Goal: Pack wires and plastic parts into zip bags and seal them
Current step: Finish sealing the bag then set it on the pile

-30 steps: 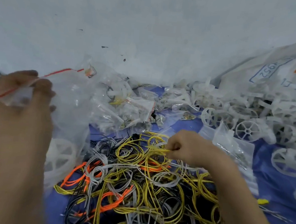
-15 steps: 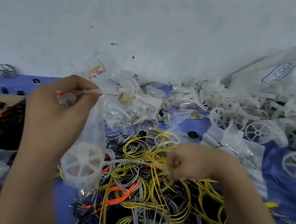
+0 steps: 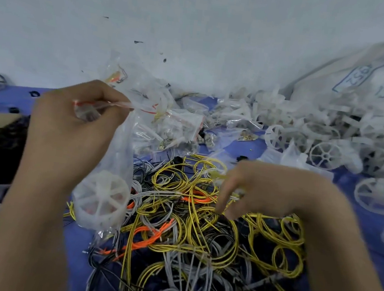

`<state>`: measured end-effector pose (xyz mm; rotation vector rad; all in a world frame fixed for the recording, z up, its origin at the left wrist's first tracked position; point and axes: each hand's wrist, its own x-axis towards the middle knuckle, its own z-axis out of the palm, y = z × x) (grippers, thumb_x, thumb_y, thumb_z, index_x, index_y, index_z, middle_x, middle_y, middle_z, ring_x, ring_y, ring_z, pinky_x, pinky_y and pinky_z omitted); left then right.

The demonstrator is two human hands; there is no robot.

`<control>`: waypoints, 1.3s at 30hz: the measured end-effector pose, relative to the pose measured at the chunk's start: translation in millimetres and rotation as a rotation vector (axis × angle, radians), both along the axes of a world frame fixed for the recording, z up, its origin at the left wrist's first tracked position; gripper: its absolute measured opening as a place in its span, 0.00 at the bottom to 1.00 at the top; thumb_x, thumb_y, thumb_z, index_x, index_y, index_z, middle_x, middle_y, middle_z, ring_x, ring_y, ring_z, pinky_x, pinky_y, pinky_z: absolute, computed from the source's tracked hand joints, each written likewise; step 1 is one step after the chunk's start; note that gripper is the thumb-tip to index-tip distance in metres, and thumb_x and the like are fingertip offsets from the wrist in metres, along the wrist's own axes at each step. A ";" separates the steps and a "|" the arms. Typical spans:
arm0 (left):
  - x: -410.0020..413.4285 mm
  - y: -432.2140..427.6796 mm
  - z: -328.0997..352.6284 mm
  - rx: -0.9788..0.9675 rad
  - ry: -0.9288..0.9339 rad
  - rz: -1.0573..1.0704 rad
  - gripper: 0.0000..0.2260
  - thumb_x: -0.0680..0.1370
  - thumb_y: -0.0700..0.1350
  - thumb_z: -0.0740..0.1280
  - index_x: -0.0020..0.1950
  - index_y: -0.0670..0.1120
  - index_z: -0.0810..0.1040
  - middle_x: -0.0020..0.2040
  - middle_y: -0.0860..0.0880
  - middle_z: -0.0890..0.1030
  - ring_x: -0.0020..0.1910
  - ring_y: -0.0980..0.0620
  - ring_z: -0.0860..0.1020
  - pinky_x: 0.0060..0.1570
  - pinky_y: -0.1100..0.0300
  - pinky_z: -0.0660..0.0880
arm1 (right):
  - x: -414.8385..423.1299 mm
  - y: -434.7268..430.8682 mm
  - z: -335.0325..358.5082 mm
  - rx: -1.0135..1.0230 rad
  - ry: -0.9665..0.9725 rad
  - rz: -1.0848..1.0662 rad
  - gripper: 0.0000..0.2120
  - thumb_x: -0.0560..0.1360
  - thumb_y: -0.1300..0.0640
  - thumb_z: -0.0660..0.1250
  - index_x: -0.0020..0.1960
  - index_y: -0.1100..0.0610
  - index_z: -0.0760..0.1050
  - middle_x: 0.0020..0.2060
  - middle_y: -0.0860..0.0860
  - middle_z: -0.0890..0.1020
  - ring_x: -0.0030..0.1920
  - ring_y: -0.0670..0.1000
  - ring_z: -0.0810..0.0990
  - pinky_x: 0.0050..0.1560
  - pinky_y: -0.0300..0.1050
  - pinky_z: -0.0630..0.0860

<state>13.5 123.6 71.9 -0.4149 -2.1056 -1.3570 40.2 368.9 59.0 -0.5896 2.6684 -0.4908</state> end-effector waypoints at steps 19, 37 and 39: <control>3.0 0.9 -1.7 -0.056 0.014 0.051 0.04 0.74 0.44 0.68 0.41 0.50 0.82 0.39 0.55 0.82 0.36 0.62 0.76 0.35 0.72 0.70 | -12.4 -23.3 -19.1 0.160 -0.090 -0.038 0.04 0.73 0.57 0.70 0.48 0.54 0.78 0.37 0.44 0.75 0.41 0.48 0.75 0.43 0.43 0.72; 10.1 22.2 0.8 -0.228 -0.172 -0.255 0.06 0.70 0.54 0.73 0.46 0.60 0.80 0.33 0.52 0.74 0.30 0.59 0.72 0.32 0.73 0.66 | 0.2 15.3 17.7 -0.655 0.507 -0.408 0.04 0.74 0.60 0.69 0.41 0.56 0.76 0.31 0.41 0.78 0.30 0.43 0.78 0.38 0.40 0.74; 12.2 32.1 -1.5 -0.275 -0.234 -0.338 0.15 0.66 0.63 0.74 0.50 0.63 0.78 0.31 0.53 0.70 0.29 0.59 0.69 0.33 0.71 0.66 | 2.6 9.0 19.6 -0.741 0.476 -0.359 0.03 0.74 0.61 0.69 0.42 0.59 0.77 0.31 0.43 0.78 0.30 0.42 0.77 0.40 0.36 0.75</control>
